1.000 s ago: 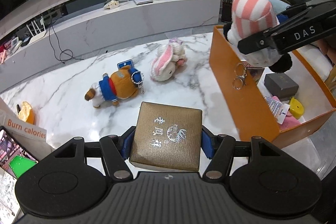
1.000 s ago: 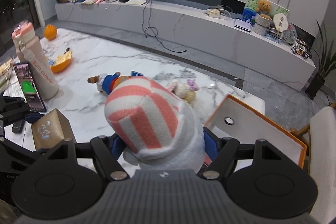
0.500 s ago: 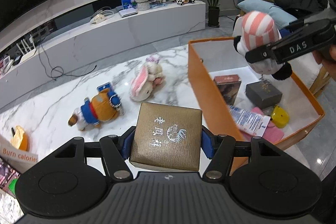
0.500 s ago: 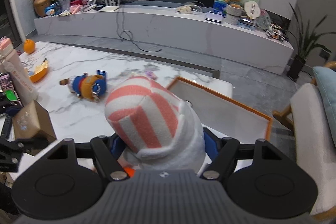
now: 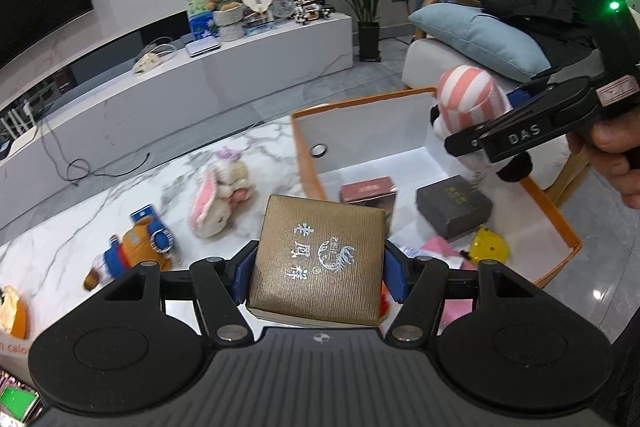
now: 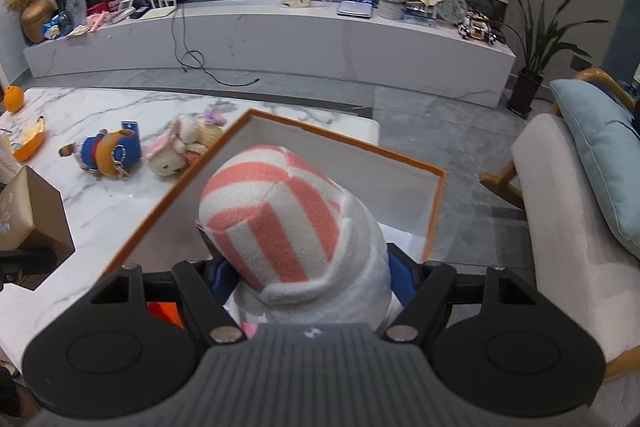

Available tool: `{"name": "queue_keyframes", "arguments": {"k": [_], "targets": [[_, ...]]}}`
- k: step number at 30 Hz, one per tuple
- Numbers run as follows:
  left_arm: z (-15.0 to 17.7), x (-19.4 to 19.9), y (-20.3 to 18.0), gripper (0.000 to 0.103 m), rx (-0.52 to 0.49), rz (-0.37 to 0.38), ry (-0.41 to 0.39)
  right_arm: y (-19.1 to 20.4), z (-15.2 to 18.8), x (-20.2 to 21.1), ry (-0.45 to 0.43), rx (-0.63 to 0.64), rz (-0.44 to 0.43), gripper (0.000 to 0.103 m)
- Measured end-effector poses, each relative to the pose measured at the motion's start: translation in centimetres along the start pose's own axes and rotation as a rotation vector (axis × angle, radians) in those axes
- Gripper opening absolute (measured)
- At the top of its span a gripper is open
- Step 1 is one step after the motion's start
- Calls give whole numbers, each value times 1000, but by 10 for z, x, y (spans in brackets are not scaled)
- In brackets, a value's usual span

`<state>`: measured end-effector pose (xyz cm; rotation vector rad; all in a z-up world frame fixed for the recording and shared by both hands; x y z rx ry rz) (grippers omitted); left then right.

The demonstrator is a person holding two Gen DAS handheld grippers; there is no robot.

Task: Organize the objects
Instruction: 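Carry the gold box and striped plush with both tools toward the orange box, then lower the gold box and striped plush into the orange box and open both tools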

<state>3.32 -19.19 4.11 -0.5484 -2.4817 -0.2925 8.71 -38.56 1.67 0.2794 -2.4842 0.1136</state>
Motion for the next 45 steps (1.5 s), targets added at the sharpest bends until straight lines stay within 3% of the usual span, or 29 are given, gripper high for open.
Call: {"name": "queue_keyframes", "arguments": {"k": [9,23,28,32,45], "targets": [[-14,-23,-28,72,-50,42,5,-14,8,-5,26,-20,16,75],[-26,-78,-53,72,-32,89,38,-20,5,-25,22,-89,48,75],[-26,-114,-53,72,-55,103,159,-24,2,-43,51,-133,53,75],[-21,-138,-57,69,-84,89,205,-25,4,-59,83,-138,59,75],[-32,-189,-51,68,-98,35,231,-33,2,-86,102,-172,97,75]]}}
Point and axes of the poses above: each gripper's, at about its wrist camera, not at the fingertips, and x roughly against the way its jaws point, y to its left, z to its underside, the point moved 2 cm from there along -x, roughly the way its jaws point, and after that the axes turned 11 degrees about -y, right-handed, at the moved point
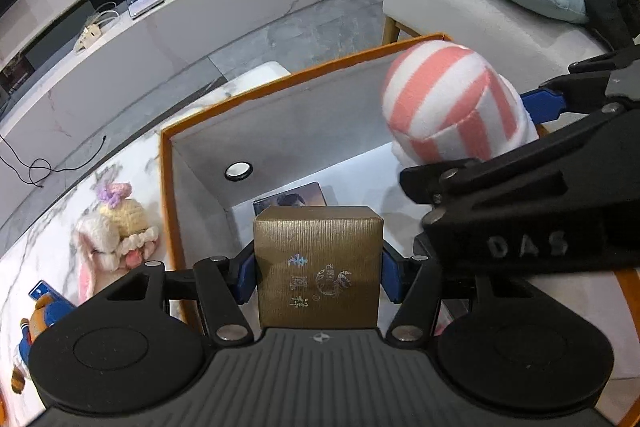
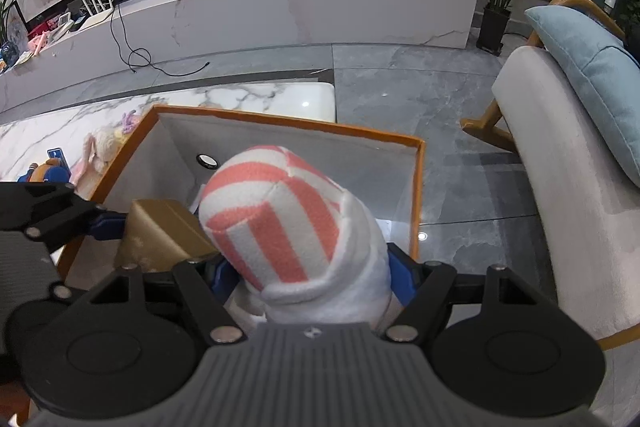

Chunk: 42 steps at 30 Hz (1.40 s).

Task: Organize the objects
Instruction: 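Lower the gold box and striped plush into the orange box and open both tools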

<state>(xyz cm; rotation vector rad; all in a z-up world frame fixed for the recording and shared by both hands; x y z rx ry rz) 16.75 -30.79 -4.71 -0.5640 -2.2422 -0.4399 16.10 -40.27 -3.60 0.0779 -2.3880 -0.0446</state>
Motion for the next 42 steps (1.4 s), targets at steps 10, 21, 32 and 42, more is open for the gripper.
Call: {"name": "queue_keyframes", "arguments": {"k": [10,21,32,42], "targets": [[19,6,-17,74,-79,-36,1,14,1,-24,-1,123,63,75],[22,10,-17,74,-66,-14,-15,14,-1,-25,-9,108,80,74],[16,37,-12,85,-24,10,-188,6,-13,-11,-66,32,71,75],[21,73,37,85,68,-18,-231,17,-18,-7,-78,34,74,75]]}}
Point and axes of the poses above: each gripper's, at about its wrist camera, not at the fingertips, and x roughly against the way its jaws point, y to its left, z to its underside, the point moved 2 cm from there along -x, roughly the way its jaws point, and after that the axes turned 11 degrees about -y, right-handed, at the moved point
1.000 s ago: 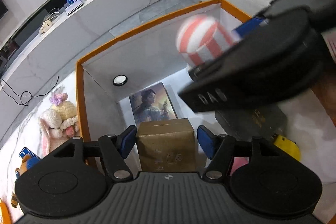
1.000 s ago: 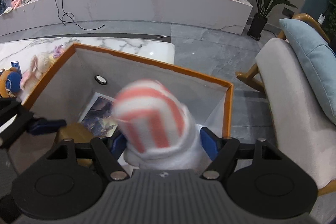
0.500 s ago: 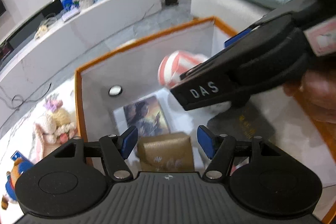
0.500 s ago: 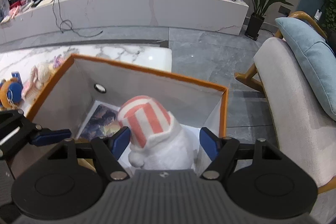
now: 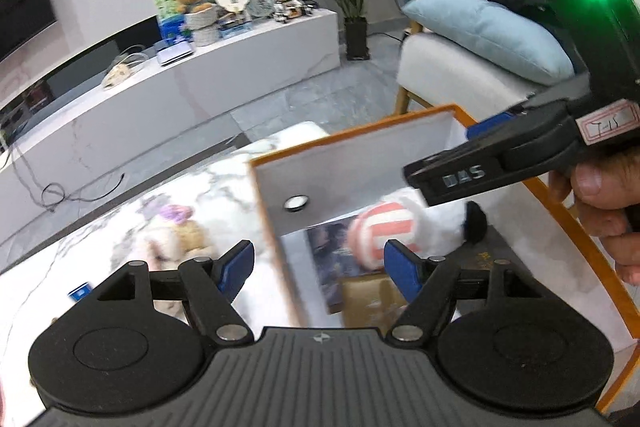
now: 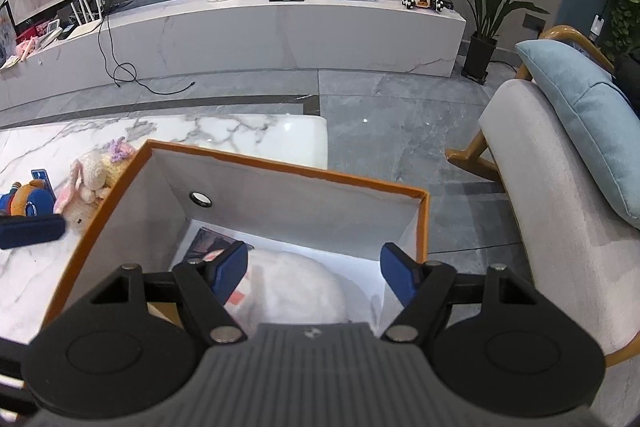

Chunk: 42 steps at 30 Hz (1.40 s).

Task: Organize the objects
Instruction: 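Lower the gold box and striped plush into the orange box and open both tools, then move both open tools back over the table toward the plush toys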

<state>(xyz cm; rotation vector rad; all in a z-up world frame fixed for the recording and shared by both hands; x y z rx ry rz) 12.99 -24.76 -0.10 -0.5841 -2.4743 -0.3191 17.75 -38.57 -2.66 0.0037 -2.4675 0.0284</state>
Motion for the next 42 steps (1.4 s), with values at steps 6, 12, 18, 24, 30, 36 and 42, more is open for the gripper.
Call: {"name": "queue_keyframes", "arguments": {"k": [6,12,18,24,30,36,42], "targets": [[6,22,37,85,31,-44,-14,16,-10,9,-32,-8,-13,75],[28,45,63,85,51,-67,-13,41,-19,17,-58,16,-22,75],[64,54,81,85,91,-32,22,66,-22,21,-70,53,-35,75],[83,61,105,85,64,-39,29,86,-26,23,-78,80,-32,75],[92,64,135,85,55,-73,3,105,-29,20,-78,89,-42,75],[86,62,164,85,158,-76,-36,127,-32,15,-79,86,-43,75],[74,60,192,86,205,-87,-90,156,-37,11,-85,106,-65,76]]}}
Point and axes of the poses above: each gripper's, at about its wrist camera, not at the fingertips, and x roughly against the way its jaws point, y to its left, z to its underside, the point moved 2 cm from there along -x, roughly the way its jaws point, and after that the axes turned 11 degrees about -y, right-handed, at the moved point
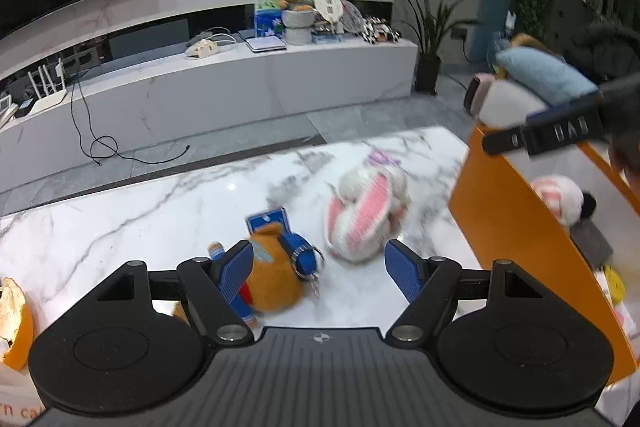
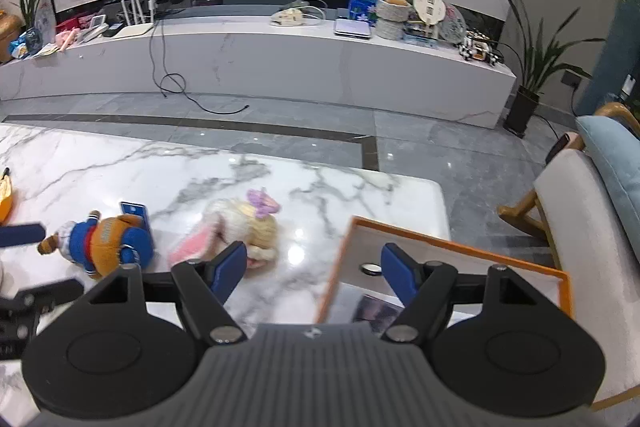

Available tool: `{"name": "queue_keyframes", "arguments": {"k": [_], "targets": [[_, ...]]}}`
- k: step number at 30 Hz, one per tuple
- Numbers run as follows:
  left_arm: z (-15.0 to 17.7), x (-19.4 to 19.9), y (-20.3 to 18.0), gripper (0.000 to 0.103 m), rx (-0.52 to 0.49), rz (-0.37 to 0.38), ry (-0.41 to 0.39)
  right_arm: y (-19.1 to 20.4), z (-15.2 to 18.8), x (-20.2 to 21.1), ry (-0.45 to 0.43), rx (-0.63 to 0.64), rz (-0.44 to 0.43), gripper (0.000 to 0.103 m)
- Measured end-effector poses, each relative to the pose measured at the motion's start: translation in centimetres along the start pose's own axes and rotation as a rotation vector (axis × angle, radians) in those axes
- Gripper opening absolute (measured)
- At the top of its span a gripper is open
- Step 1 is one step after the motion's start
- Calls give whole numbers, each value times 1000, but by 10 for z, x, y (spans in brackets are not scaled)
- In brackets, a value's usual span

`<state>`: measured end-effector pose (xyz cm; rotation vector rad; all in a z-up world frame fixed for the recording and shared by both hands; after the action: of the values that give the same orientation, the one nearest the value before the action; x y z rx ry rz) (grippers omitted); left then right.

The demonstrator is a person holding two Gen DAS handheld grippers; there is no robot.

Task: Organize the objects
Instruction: 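Move both open tools back over the table toward the plush toys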

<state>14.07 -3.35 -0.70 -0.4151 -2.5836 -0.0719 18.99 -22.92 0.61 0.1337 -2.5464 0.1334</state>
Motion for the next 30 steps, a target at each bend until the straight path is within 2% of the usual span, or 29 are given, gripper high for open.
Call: {"name": "queue_keyframes", "arguments": {"k": [13,18,22,26,30], "targets": [[-3,-26,50,86,158,-81,-27,46,-4,-28,24,26,-22,79],[-10,-41,55,87,149,-115,-27,56,-5,-40,42,3,-7,79],[-8,-48,65,88,185,-122,-28,61,-5,-55,67,-49,19,83],[1,-56,70,88,170,-124,20,60,-4,-71,85,-131,50,87],[10,-63,70,88,124,-128,57,58,2,-90,116,-213,86,87]]}}
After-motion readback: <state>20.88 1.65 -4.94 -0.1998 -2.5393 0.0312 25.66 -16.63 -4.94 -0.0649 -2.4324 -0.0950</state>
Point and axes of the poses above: each gripper's, at about its wrist camera, not at the fingertips, and x roughly against the way its jaws point, y to its left, z to its underside, the point moved 2 cm from there along -x, roughly the way its jaws point, and after that the axes turned 11 degrees about -y, right-handed, at the moved point
